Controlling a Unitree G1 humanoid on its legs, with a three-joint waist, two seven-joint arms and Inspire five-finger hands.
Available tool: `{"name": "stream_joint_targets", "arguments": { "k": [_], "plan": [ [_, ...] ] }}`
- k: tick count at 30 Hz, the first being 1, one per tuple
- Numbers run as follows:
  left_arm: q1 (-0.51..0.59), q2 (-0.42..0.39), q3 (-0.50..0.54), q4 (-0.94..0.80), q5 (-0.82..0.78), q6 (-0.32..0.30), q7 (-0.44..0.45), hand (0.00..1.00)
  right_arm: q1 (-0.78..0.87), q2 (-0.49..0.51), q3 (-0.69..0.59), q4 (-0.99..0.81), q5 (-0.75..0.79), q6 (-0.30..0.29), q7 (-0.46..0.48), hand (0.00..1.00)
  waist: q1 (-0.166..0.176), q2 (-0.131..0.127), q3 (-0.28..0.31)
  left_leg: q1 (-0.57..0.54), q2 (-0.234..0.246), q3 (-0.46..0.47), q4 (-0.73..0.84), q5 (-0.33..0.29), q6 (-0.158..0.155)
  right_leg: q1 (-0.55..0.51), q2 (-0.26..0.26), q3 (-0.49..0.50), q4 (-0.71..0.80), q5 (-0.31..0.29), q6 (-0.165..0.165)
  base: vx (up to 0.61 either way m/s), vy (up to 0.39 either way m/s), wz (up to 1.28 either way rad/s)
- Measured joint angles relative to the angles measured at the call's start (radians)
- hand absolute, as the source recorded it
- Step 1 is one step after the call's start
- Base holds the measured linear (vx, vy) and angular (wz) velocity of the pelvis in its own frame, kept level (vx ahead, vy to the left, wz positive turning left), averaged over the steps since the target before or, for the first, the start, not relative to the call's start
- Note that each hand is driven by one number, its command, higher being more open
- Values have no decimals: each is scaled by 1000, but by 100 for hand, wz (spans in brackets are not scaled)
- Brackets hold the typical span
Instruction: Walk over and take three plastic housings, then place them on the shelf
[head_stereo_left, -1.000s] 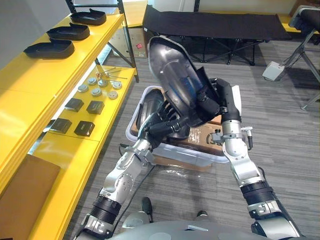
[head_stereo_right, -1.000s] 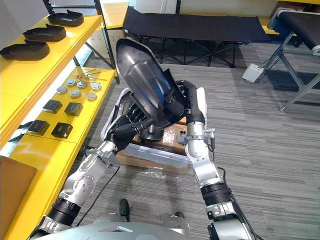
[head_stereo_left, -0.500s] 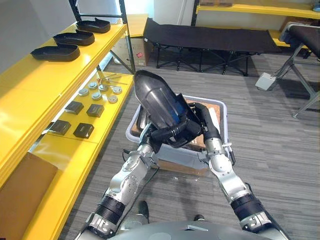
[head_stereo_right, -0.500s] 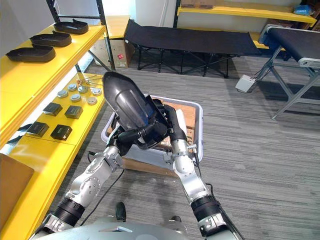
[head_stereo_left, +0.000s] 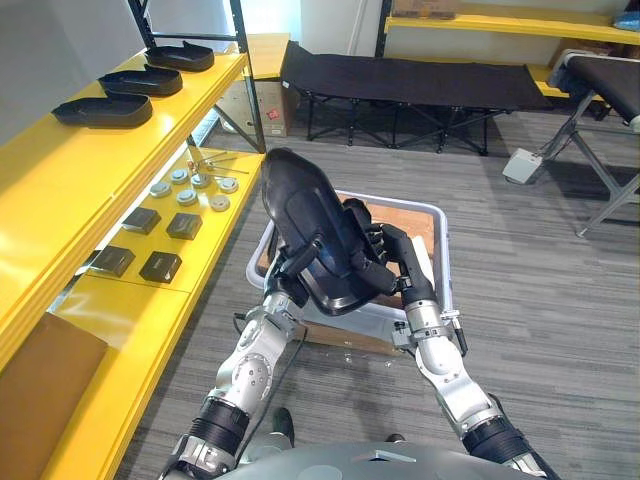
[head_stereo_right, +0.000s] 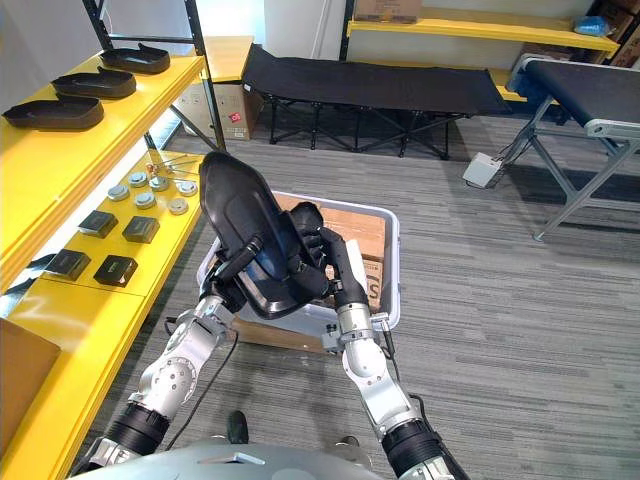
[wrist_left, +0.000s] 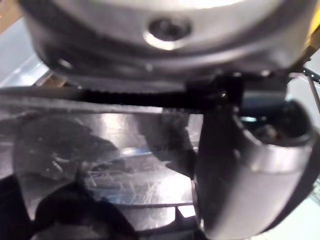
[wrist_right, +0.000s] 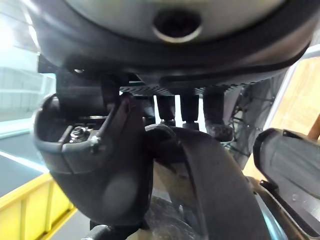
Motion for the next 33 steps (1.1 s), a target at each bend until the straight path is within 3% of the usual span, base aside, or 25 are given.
{"name": "stream_joint_targets", "arguments": {
  "k": [6,7,17,24,28,33],
  "plan": [
    [-10,32,6,8,72,24,-63,0,34,6,29,-20,15,-22,-44,0,-5,-18,-11,0,0,2,0,0,0,-1,0,4,0,0,0,0,0,0],
    [-15,36,0,8,72,24,-63,0,36,6,30,-20,20,-26,-50,100,-5,-20,-12,0,0,2,0,0,0,-1,-1,4,0,1,0,0,0,0],
    [-17,80,-73,-2,86,-84,-95,0,36,-23,91,-63,20,-36,-44,100,-1,-19,-13,-1,-1,3,0,-1,-1,-3,0,3,2,0,-1,0,0,0],
    [109,30,-8,-249,325,-175,-21,0,47,19,71,-132,100,-59,-51,100,-3,-13,-13,1,-2,5,0,-5,-6,-5,5,2,5,-6,-8,0,0,-1],
    [132,-5,68,-279,483,-257,105,0,59,61,51,-140,208,-162,-78,100,-3,-2,-15,3,2,1,0,-5,-8,-4,8,-1,11,-12,-13,0,0,0],
    [208,-41,180,-290,646,-345,300,0,95,119,-93,-179,453,-287,-13,100,-2,7,-19,3,1,0,0,-6,-8,-4,8,-4,11,-14,-13,0,0,0]
  ]
}}
